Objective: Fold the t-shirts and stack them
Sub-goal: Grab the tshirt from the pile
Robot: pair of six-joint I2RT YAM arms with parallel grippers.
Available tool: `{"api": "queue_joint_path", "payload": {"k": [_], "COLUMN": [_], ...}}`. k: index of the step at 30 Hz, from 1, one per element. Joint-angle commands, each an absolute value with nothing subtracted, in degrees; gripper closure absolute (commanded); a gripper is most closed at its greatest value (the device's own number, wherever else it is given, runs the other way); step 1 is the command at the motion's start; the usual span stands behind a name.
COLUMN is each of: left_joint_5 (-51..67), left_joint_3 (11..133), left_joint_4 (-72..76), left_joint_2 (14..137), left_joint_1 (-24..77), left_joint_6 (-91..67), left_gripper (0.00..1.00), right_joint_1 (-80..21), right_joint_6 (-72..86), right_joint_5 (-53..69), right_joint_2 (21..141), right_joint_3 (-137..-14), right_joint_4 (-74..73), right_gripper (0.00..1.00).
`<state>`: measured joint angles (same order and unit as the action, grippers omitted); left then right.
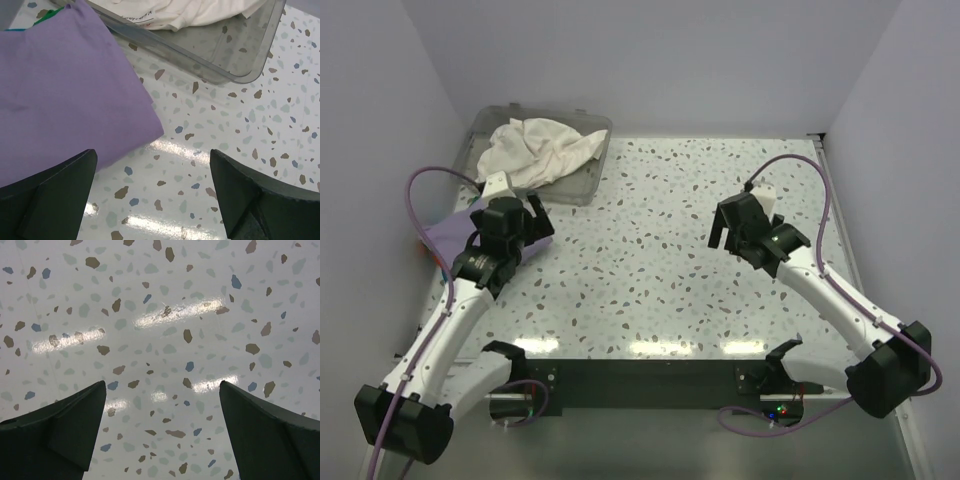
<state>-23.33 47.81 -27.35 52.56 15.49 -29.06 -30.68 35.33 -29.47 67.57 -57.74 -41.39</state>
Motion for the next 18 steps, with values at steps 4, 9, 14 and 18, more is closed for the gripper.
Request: {"api": "queue_joint_path", "payload": {"k": [4,9,14,18], "left_joint_5": [-24.5,-24.4,-24.2,-23.0], "left_joint_3": [52.0,51.9,53.8,57.5], "left_joint_4": [-23.7,-21.5,-20.0,-15.4], "left_joint_2": [55.3,54.9,58.3,63.2], "left_joint_1": [15.2,15.3,15.2,15.2], "left_joint_6": [-24.4,-23.2,-22.5,-17.2], "left_gripper": [0.0,0.0,0.0,0.0], "right_joint_1": [-30.6,-30.5,-30.4,-30.2], "right_joint_6": [38.1,37.5,37.4,38.3], "right_joint_5": [-31.7,-32.3,-32.4,-32.6], "right_joint_2": [65.1,64.9,64.9,64.2], "right_joint_3": [-57.3,-57.2,-57.7,-57.5], "right_joint_4": [-42.2,-42.0,-42.1,-42.2], "right_gripper": [0.01,0.01,0.01,0.01]}}
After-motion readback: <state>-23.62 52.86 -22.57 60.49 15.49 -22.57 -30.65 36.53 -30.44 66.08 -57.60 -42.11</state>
